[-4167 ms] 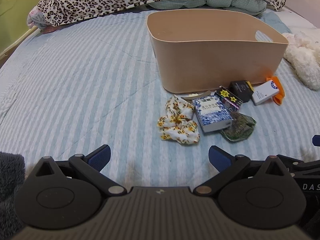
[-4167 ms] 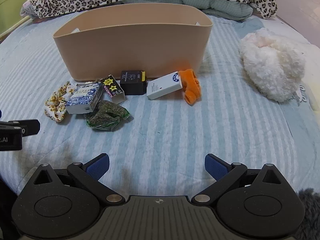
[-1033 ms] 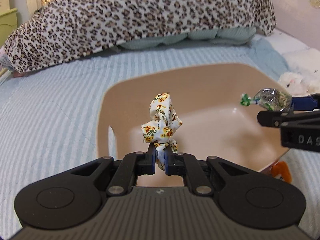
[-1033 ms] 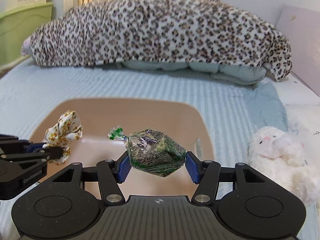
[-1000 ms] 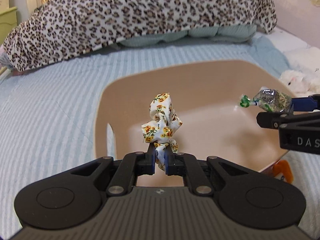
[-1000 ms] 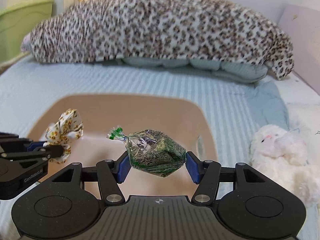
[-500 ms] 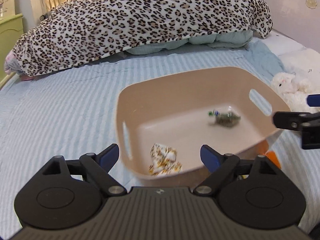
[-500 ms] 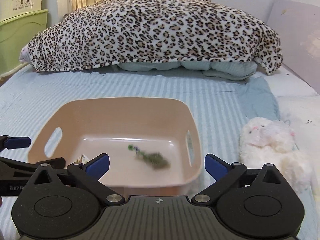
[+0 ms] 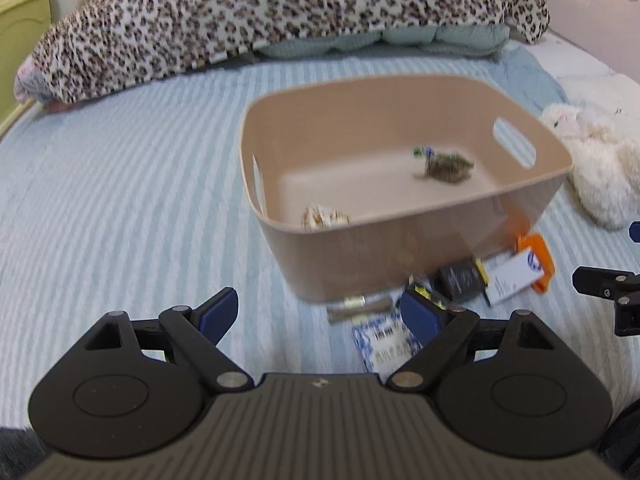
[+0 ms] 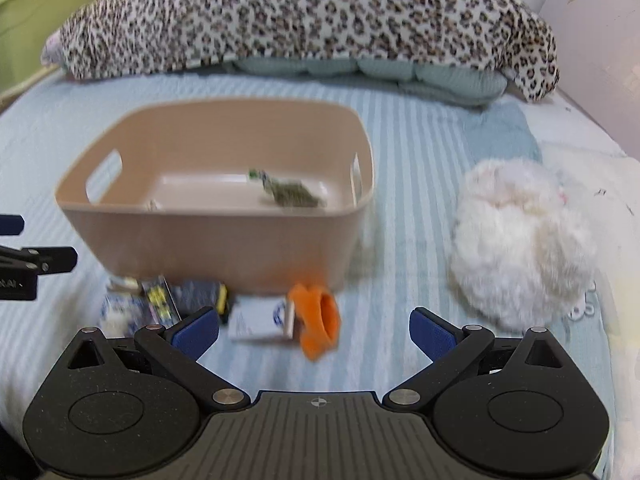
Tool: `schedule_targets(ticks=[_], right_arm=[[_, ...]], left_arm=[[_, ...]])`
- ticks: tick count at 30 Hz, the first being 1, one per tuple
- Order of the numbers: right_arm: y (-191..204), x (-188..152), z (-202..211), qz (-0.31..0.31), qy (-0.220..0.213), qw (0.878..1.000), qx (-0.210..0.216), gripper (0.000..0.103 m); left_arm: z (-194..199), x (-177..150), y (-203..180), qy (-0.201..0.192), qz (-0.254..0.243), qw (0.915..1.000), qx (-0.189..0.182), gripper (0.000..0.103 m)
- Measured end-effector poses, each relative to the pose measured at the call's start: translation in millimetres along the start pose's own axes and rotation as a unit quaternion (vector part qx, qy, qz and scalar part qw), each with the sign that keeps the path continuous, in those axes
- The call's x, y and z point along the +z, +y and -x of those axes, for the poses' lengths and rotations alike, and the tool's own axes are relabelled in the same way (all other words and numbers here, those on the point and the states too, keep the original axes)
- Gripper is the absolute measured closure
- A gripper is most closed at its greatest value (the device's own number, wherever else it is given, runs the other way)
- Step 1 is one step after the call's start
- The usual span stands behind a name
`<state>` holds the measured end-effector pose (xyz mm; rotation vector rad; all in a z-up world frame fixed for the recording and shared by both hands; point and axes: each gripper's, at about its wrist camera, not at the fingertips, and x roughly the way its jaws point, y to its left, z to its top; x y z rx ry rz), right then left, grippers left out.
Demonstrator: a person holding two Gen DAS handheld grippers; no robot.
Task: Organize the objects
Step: 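Open both grippers to drop the bag and scrunchie into the basket, then grasp the orange cloth with the right gripper while the left grasps the blue-white tissue pack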
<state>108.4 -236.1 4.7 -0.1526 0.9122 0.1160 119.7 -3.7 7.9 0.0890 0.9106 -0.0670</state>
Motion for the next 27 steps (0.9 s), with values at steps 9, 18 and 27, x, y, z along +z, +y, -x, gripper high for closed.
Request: schedule_targets(ticks=[9, 18, 27], right_arm=[[-7, -12, -33, 0.033, 0.061, 0.998, 0.003, 0.000], [-11, -9, -74, 0.065, 0.082, 0.995, 0.005, 0.000], [-8, -12, -104, 0.093, 0.095, 0.991, -0.002, 0.021]], left_arm=[[-37, -19, -4, 0.066, 0.023, 0.9973, -0.021, 0.014], [-63, -22, -6, 0.103, 0.057, 0.9916, -0.052, 0.014], [-81, -22, -12, 0.112, 0.058, 0.9911, -0.043, 0.018]])
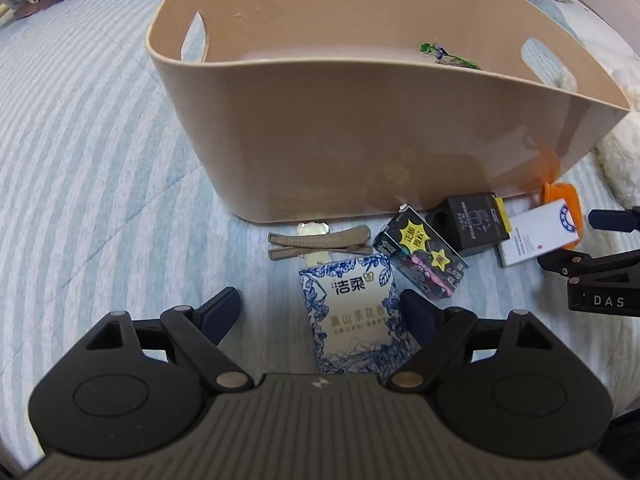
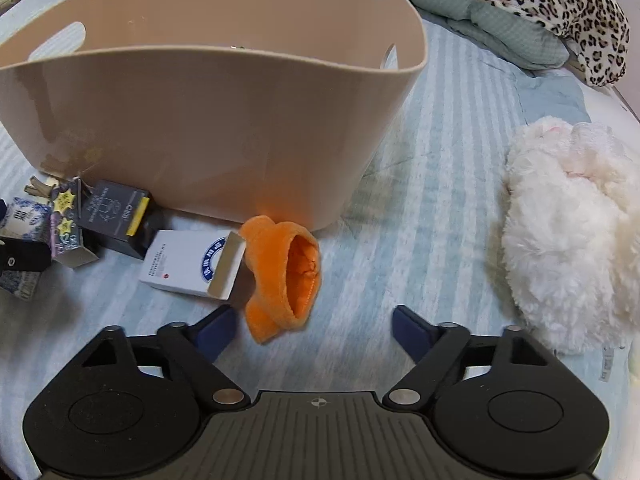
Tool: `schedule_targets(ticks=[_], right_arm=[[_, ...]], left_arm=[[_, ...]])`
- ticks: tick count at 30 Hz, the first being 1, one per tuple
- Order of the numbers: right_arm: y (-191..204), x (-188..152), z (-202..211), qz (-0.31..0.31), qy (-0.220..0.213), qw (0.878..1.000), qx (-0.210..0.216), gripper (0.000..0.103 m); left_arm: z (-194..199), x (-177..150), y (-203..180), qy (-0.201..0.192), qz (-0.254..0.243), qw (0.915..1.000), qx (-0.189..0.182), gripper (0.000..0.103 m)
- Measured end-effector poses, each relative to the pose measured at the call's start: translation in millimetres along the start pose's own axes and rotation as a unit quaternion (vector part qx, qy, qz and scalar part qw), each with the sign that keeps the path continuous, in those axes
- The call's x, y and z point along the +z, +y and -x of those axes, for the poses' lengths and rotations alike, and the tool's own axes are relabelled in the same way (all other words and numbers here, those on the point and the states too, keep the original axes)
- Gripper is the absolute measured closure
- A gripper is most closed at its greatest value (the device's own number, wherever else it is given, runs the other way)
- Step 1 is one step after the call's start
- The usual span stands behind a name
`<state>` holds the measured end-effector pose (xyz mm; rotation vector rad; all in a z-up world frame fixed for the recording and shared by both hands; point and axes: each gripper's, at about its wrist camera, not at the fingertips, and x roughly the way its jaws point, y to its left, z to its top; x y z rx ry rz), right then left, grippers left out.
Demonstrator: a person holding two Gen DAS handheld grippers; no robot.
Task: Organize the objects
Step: 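Grasp the orange cloth with the right gripper while the left grasps the blue-white tissue pack, then carry the orange cloth and tissue pack over the basket with both grippers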
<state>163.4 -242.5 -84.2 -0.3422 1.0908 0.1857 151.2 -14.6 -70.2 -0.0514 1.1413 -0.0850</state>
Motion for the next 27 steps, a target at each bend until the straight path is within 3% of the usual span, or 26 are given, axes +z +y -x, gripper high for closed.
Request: schedule_targets(ticks=[3, 6, 8, 12, 17, 27], right_arm=[[1, 0, -2, -0.008, -0.004, 1.000, 0.010, 0.034], [10, -1, 0, 0.007, -0.012, 1.000, 0.021, 0.062], [20, -3, 2, 0.025, -0.014, 0.999, 0.025, 0.085], [32, -5, 6, 0.045, -0.014, 0.999, 0.015, 0.093], [24, -9, 23, -0.007, -0.015, 0.999, 0.040, 0.093], [14, -22, 75, -0.063, -0.069, 0.993, 0.067, 0.093]], left_arm=[[2, -1, 2, -0.006, 0.000, 0.9999, 0.008, 0.033], [6, -4, 5, -0.014, 0.000, 0.9999, 0.009, 0.052], [10, -5, 9, -0.016, 0.003, 0.9999, 0.006, 0.056], [16, -10, 13, -0.016, 0.003, 0.9999, 0.000, 0.056], [32, -18, 20, -0.020, 0.008, 0.9997, -0.012, 0.056], [76, -27, 32, -0.055, -0.001, 0.9984, -0.015, 0.056]])
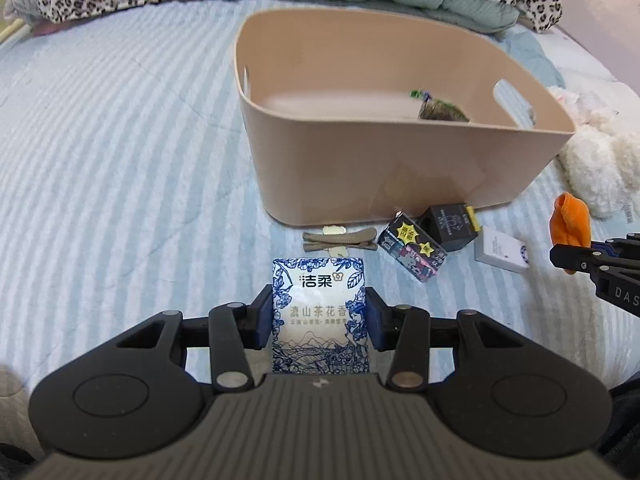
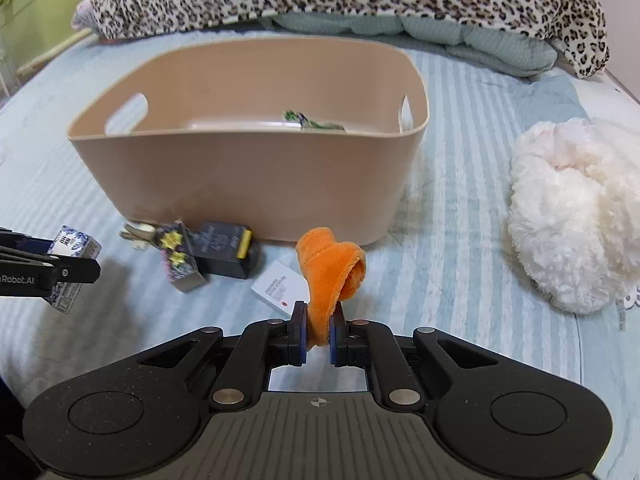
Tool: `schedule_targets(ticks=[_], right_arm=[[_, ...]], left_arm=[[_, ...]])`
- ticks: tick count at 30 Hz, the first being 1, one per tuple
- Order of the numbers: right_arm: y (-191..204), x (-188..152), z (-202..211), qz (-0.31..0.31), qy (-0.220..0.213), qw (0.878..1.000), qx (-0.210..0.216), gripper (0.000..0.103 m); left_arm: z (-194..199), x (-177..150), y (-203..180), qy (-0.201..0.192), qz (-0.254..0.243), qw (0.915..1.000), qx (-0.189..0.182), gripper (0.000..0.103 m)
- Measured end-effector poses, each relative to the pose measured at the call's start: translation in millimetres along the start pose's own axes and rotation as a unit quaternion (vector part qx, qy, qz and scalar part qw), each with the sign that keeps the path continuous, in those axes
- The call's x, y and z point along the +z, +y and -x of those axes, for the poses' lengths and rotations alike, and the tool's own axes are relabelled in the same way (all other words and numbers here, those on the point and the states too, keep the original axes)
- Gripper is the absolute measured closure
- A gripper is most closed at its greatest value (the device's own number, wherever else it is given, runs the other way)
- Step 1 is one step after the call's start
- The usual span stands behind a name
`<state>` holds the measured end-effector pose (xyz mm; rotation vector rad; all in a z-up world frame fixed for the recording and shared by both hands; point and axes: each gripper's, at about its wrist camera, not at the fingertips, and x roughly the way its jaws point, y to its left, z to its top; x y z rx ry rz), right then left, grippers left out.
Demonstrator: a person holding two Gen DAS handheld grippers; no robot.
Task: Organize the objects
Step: 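Carry the orange cloth and tissue pack over the basket with both grippers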
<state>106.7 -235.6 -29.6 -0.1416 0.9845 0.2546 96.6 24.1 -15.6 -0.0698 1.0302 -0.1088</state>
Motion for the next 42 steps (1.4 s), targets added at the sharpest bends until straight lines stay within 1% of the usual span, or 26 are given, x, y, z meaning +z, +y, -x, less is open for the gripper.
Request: schedule_targets(ticks=[5, 11, 19, 25, 28, 33, 37, 42], right_arm=[[2, 1, 20, -0.007, -0.025, 1.000, 0.002, 0.093], [3, 15, 50, -0.015, -0.067, 0.998, 0.001, 0.093], [6, 47, 79, -0.019, -0.132, 0.991, 0.007, 0.093], [8, 77, 81, -0.027, -0.166, 0.986, 0.008, 0.093], [7, 88, 72, -0.037, -0.169, 0.985, 0.009, 0.093], [-2, 109, 43, -0.064, -0.150, 0.986, 0.022, 0.093], [2, 118, 21, -0.071, -0.134, 0.988, 0.018, 0.093], [7, 124, -9, -0.070, -0.108, 0.992, 0.013, 0.093]], left_arm=[[15, 6, -2, -0.024, -0.001, 0.9997, -0.007, 0.056], [43, 17, -2, -0.067, -0.009, 0.9977, -0.006, 0.056], [64, 47, -11, -0.123, -0.031, 0.9919, -0.002, 0.056], [61, 76, -17, -0.152, -0.041, 0.9875, 0.001, 0.056], [53, 91, -22, -0.158, -0.048, 0.9862, 0.008, 0.056], [27, 106, -30, -0.155, -0.063, 0.9859, 0.012, 0.056], [-4, 115, -38, -0.135, -0.070, 0.9882, 0.018, 0.056], [-44, 116, -42, -0.105, -0.073, 0.9912, 0.034, 0.056]])
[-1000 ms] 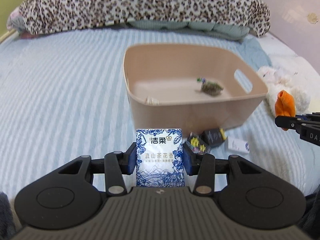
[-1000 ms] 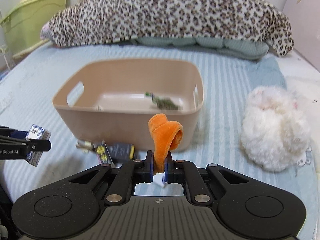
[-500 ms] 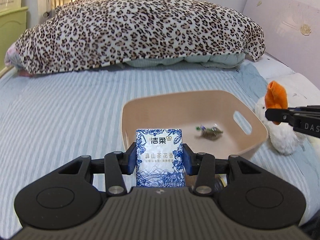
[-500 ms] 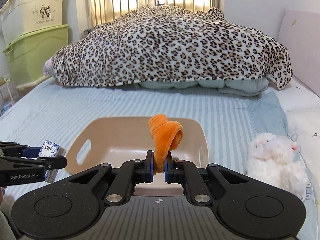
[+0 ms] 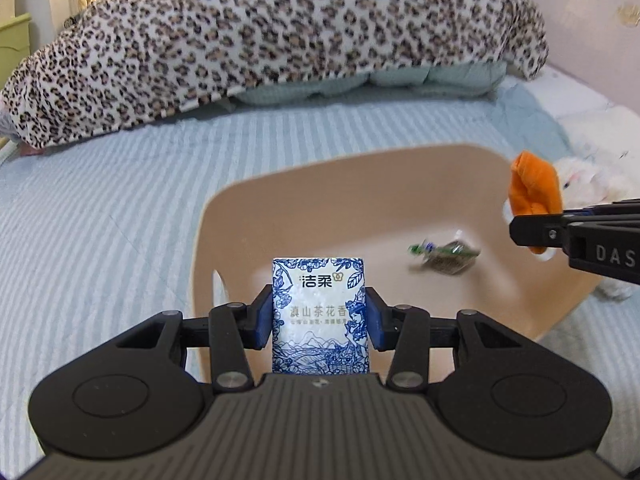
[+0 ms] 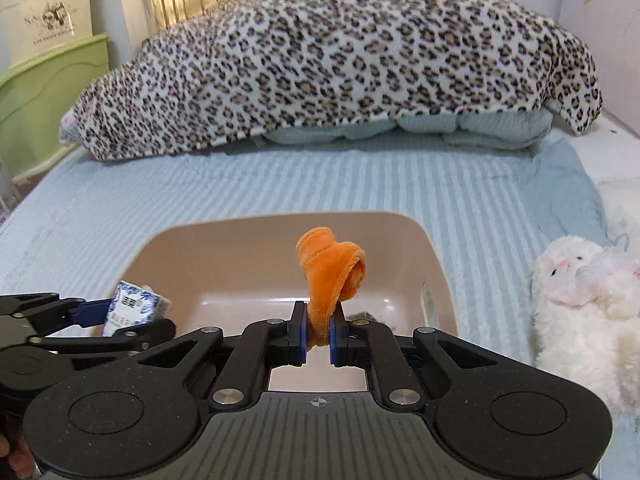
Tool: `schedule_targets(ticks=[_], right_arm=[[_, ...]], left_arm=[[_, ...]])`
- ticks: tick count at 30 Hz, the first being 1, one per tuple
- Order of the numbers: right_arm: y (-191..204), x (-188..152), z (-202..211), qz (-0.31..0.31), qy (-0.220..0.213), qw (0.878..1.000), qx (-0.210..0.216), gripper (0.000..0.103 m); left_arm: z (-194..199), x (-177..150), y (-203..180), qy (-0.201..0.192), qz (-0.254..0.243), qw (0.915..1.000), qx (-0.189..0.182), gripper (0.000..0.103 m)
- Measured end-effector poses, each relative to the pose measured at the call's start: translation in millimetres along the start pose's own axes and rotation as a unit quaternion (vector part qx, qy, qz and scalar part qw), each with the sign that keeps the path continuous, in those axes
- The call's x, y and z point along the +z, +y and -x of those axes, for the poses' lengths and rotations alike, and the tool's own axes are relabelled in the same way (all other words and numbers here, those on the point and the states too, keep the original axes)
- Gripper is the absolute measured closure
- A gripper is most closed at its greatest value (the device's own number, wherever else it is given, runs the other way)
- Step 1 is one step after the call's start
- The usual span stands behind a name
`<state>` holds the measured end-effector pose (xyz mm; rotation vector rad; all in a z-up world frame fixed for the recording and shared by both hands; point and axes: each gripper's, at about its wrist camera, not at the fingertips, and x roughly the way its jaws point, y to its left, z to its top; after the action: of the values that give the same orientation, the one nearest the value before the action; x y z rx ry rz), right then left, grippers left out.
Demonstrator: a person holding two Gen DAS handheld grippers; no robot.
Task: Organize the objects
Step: 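Carry the orange cloth and tissue pack over the basket with both grippers, then open both grippers to drop the cloth and tissue pack into the basket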
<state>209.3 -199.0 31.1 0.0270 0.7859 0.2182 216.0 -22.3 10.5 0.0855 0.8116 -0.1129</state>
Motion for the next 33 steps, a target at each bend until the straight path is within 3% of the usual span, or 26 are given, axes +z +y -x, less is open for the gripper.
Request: schedule_targets(ticks=[5, 9, 10, 11, 12, 13, 16, 20, 26, 33], right_arm=[[3, -12, -26, 0.020, 0.036, 0.999, -0.017, 0.093], [1, -20, -36, 0.025, 0.061, 0.998, -0.021, 0.089], [0, -20, -37, 0.021, 0.065, 0.998, -0.017, 0.084], [-2, -21, -36, 0.014, 0.065, 0.998, -0.013, 0.071], [-4, -20, -33, 0.008, 0.062, 0.998, -0.010, 0.069], [-4, -20, -30, 0.007, 0.058, 0.998, -0.007, 0.062], [-2, -18, -14, 0.016, 0.041, 0.999, -0.013, 0.045], [-1, -19, 12, 0.024, 0.022, 0.999, -0.013, 0.024], [-4, -30, 47, 0.026, 0.011, 0.999, -0.023, 0.009], [-10, -55, 60, 0.024, 0.024, 0.998, -0.049, 0.004]], left_arm=[[-31, -8, -4, 0.034, -0.017, 0.9992, 0.009, 0.056], [-32, -9, -3, 0.040, -0.016, 0.9991, 0.001, 0.055], [-29, -8, -2, 0.040, -0.011, 0.9991, -0.001, 0.053], [-25, -6, -1, 0.038, -0.009, 0.9992, -0.005, 0.045], [-19, -4, -1, 0.033, -0.006, 0.9994, -0.004, 0.035], [-12, -1, 0, 0.025, -0.003, 0.9997, 0.002, 0.031], [11, 5, 4, 0.002, 0.000, 1.0000, 0.009, 0.028], [38, 7, 11, -0.013, 0.005, 0.9999, 0.010, 0.016], [61, -9, 17, -0.011, -0.004, 0.9998, 0.016, 0.011], [67, -43, 25, 0.018, 0.001, 0.9997, 0.017, 0.011]])
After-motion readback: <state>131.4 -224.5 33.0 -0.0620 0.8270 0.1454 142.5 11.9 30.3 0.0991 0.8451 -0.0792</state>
